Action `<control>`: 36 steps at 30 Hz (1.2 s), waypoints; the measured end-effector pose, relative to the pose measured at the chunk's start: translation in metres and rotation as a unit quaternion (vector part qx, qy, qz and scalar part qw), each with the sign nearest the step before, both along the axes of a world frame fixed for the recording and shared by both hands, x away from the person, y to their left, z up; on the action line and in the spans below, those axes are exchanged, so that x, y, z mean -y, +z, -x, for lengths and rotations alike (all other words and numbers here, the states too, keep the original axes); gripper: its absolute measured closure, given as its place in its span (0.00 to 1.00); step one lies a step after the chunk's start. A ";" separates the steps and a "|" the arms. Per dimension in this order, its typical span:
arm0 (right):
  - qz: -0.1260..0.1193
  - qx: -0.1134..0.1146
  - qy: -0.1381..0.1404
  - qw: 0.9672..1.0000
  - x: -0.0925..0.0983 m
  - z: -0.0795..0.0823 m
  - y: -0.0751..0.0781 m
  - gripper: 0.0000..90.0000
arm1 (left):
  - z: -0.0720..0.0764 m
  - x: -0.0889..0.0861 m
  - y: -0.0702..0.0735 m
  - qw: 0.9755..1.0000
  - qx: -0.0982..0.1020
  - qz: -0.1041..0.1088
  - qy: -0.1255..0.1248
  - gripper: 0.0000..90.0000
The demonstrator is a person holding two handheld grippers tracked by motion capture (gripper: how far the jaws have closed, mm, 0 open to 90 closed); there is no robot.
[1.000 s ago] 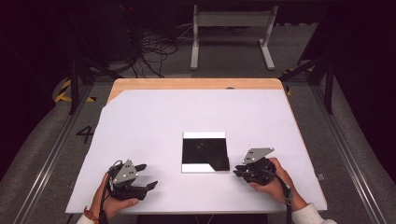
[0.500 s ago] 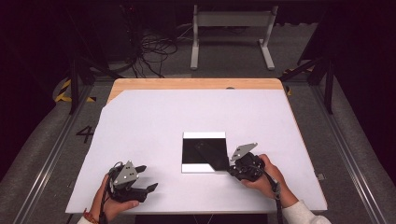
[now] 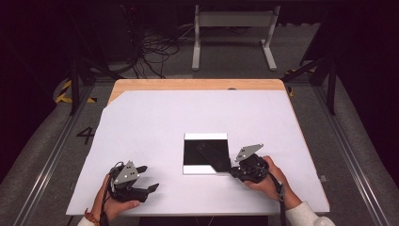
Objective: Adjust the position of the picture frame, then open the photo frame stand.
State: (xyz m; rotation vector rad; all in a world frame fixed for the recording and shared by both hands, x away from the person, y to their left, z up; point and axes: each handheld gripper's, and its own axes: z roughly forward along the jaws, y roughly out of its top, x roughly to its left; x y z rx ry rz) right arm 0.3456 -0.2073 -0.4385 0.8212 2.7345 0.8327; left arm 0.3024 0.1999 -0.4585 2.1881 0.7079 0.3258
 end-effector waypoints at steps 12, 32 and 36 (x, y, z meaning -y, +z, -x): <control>-0.002 0.005 0.002 1.000 0.001 0.001 -0.001 0.90 | -0.001 0.000 -0.001 1.000 0.000 -0.004 -0.003 0.28; -0.023 -0.001 0.002 1.000 0.004 -0.001 -0.002 0.88 | -0.002 0.001 -0.001 1.000 0.000 -0.008 0.003 0.27; -0.038 -0.005 0.000 0.999 0.007 -0.001 -0.002 0.87 | -0.003 0.002 -0.001 1.000 -0.003 -0.006 -0.001 0.27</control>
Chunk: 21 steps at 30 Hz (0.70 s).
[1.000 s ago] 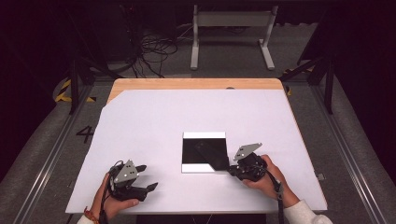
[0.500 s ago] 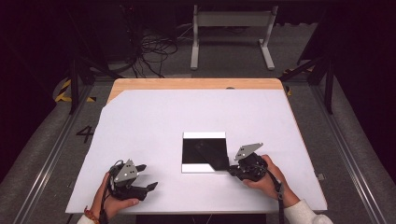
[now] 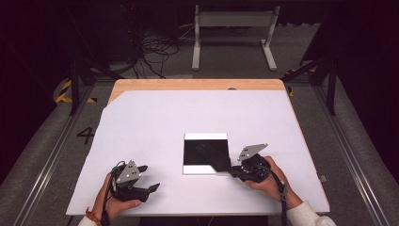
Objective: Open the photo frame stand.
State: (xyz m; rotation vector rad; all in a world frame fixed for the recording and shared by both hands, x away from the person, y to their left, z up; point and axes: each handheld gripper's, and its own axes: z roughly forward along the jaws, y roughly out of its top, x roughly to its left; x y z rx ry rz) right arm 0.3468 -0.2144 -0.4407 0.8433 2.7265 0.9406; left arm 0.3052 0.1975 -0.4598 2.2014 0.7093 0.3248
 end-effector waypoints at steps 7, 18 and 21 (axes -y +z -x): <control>-0.037 0.000 -0.003 0.999 0.005 -0.001 0.004 0.87 | 0.000 -0.002 0.000 1.000 0.001 -0.004 0.000 0.26; -0.091 -0.027 -0.020 0.995 0.008 -0.006 0.002 0.70 | 0.003 0.000 0.000 1.000 0.002 -0.012 0.002 0.25; -0.119 -0.046 -0.032 0.991 0.010 -0.010 0.000 0.63 | 0.003 0.001 0.000 1.000 0.003 -0.014 0.003 0.25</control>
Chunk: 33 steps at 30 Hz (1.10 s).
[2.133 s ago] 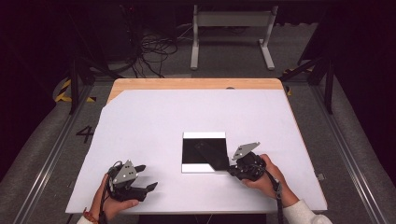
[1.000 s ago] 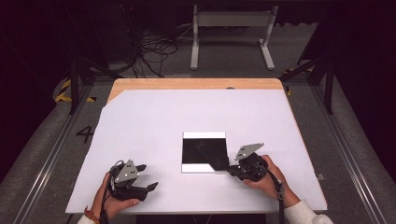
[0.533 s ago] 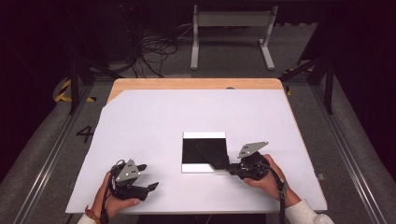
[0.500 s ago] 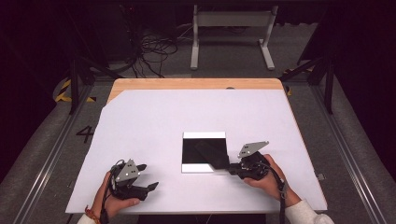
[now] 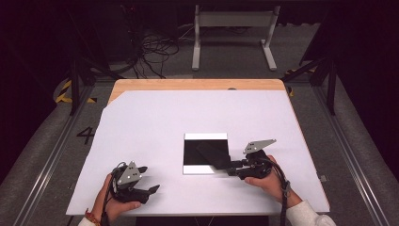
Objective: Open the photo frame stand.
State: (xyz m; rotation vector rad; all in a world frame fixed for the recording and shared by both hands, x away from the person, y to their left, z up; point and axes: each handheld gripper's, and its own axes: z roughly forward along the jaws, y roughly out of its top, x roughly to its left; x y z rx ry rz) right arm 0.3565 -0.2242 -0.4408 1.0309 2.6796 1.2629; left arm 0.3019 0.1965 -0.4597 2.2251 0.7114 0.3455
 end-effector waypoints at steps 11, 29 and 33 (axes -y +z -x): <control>-0.108 -0.089 -0.049 0.989 0.005 -0.022 -0.014 0.54 | -0.001 0.004 -0.002 1.000 -0.001 -0.015 0.001 0.24; -0.132 -0.105 -0.072 0.983 -0.005 -0.032 -0.020 0.53 | -0.017 0.034 0.001 1.000 -0.008 0.012 -0.019 0.23; -0.129 -0.102 -0.071 0.984 -0.008 -0.032 -0.020 0.53 | -0.026 0.043 0.000 0.999 -0.016 0.019 -0.025 0.23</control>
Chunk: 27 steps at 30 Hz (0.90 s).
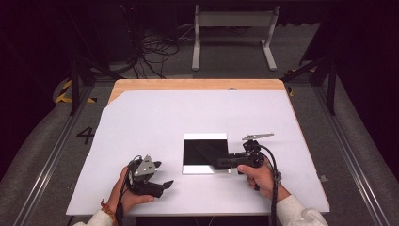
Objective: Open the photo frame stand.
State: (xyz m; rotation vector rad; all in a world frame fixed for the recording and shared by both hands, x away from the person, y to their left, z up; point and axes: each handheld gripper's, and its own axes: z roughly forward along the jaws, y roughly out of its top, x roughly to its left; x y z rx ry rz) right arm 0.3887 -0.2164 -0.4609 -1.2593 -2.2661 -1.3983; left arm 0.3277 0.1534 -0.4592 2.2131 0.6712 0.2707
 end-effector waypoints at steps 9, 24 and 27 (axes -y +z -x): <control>0.016 0.002 0.014 1.000 -0.004 0.004 0.003 0.54 | -0.011 0.026 -0.006 1.000 -0.017 -0.007 -0.025 0.22; 0.007 -0.005 0.024 1.000 -0.001 0.004 0.001 0.58 | -0.013 0.026 -0.008 0.999 -0.022 -0.002 -0.025 0.21; 0.008 -0.001 0.023 1.000 -0.002 0.005 0.001 0.59 | -0.016 0.027 -0.008 0.999 -0.032 0.016 -0.022 0.20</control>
